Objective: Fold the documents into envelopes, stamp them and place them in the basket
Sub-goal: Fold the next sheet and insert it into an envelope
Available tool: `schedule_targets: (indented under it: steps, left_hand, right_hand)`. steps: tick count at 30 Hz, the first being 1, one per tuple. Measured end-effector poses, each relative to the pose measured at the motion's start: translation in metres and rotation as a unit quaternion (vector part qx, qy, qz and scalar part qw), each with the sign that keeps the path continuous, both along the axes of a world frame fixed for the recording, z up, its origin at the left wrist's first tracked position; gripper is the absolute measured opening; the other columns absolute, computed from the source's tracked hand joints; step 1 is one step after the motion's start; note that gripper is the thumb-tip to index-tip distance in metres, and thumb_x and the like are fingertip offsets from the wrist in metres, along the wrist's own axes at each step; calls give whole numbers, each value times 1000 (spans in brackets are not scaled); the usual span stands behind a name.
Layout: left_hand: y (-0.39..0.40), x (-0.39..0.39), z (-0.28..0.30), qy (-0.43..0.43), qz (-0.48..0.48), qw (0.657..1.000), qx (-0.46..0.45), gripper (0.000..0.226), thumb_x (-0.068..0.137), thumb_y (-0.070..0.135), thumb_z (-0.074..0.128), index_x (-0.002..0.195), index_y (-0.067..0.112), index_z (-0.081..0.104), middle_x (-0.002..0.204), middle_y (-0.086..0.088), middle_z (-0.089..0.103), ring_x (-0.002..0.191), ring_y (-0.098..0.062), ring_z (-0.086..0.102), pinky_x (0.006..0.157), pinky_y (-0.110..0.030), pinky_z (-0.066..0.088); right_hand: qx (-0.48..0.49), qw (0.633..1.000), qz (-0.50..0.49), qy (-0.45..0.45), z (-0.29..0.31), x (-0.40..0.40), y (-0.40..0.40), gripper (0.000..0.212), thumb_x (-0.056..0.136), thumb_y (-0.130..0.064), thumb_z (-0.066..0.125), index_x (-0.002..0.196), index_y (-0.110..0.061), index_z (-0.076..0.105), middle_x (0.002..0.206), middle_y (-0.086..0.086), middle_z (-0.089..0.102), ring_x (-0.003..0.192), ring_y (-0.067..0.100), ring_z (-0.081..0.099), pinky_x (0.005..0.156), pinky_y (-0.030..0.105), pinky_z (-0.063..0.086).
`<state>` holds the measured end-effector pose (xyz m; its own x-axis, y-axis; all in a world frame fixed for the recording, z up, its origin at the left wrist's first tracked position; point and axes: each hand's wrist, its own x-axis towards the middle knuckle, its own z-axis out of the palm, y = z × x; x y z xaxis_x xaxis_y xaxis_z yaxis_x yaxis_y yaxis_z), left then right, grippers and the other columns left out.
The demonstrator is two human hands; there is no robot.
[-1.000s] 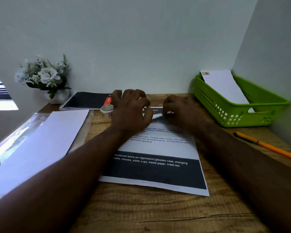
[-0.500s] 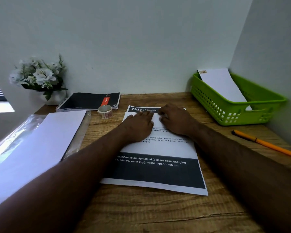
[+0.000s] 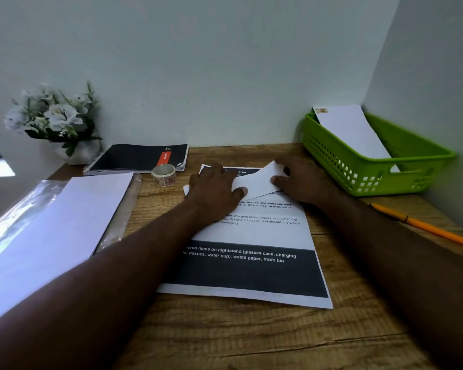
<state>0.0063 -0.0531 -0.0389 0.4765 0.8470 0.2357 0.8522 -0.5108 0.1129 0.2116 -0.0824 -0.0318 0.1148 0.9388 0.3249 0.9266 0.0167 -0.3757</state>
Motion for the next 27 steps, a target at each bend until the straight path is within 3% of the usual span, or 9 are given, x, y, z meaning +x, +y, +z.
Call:
schedule_targets:
  steps: [1, 3, 7, 11, 14, 18, 20, 22, 27]
  left_hand:
    - [1, 0, -1, -18, -5, 1000, 4, 51, 95, 49, 42, 141, 27, 40, 135, -8, 43, 131, -29, 37, 112, -45, 22]
    - [2, 0, -2, -50, -15, 999, 9, 51, 95, 44, 46, 143, 28, 37, 136, -7, 42, 130, -28, 37, 112, -44, 23]
    - [7, -2, -4, -111, -17, 993, -23, 49, 94, 41, 51, 140, 29, 42, 131, -6, 43, 128, -26, 38, 107, -42, 29]
    - [11, -1, -7, -66, -17, 997, -38, 50, 97, 43, 43, 144, 30, 34, 138, -9, 41, 131, -30, 34, 107, -42, 30]
    - [14, 0, -9, -25, -37, 998, -42, 47, 99, 41, 36, 143, 25, 35, 137, -10, 45, 130, -30, 38, 107, -43, 31]
    - [14, 0, -10, -21, -44, 998, -37, 44, 99, 40, 35, 138, 20, 42, 134, -8, 48, 128, -29, 41, 107, -43, 31]
    - [14, 0, -10, -34, -47, 998, -34, 44, 99, 38, 37, 139, 21, 40, 135, -8, 48, 129, -29, 41, 108, -43, 30]
    - [14, 0, -11, -39, -52, 997, -33, 44, 99, 37, 38, 139, 20, 39, 136, -8, 48, 129, -29, 42, 108, -44, 30]
    - [16, 1, -13, -47, -65, 997, -19, 46, 97, 36, 38, 138, 15, 41, 136, -10, 50, 128, -29, 44, 107, -44, 33]
  right_hand:
    - [12, 999, -3, 48, 0, 0, 2, 45, 86, -24, 65, 129, -15, 55, 107, 0, 62, 96, 17, 55, 73, 21, 32]
    - [31, 987, -9, 155, 2, 2, 4, 42, 80, -15, 71, 121, -16, 60, 82, -7, 57, 82, 15, 57, 69, 22, 38]
    - [32, 950, 48, 308, 4, 6, 1, 16, 75, -4, 74, 77, -19, 68, 71, -3, 65, 65, 7, 60, 63, 29, 50]
    - [33, 934, 52, 352, 6, 10, -5, 19, 76, 0, 72, 69, -16, 65, 73, 3, 68, 68, 14, 64, 65, 30, 53]
    - [43, 947, 20, 318, 1, 10, -3, 21, 75, -2, 73, 64, -13, 59, 64, -1, 60, 59, 10, 56, 58, 25, 46]
    - [79, 987, -31, 138, -4, 6, 2, 17, 73, -10, 71, 72, -20, 58, 75, 0, 62, 73, 21, 61, 67, 34, 48]
    - [94, 994, -43, 46, 1, -1, 0, 21, 75, -8, 66, 92, -20, 63, 92, 5, 65, 88, 26, 62, 77, 39, 51]
    - [118, 990, -46, -60, 3, -9, -2, 42, 77, -8, 64, 118, -20, 60, 114, 9, 61, 106, 31, 57, 89, 40, 48]
    - [28, 986, 163, -28, -6, -42, -8, 46, 94, -17, 54, 139, -13, 45, 144, 8, 44, 134, 22, 39, 109, 24, 24]
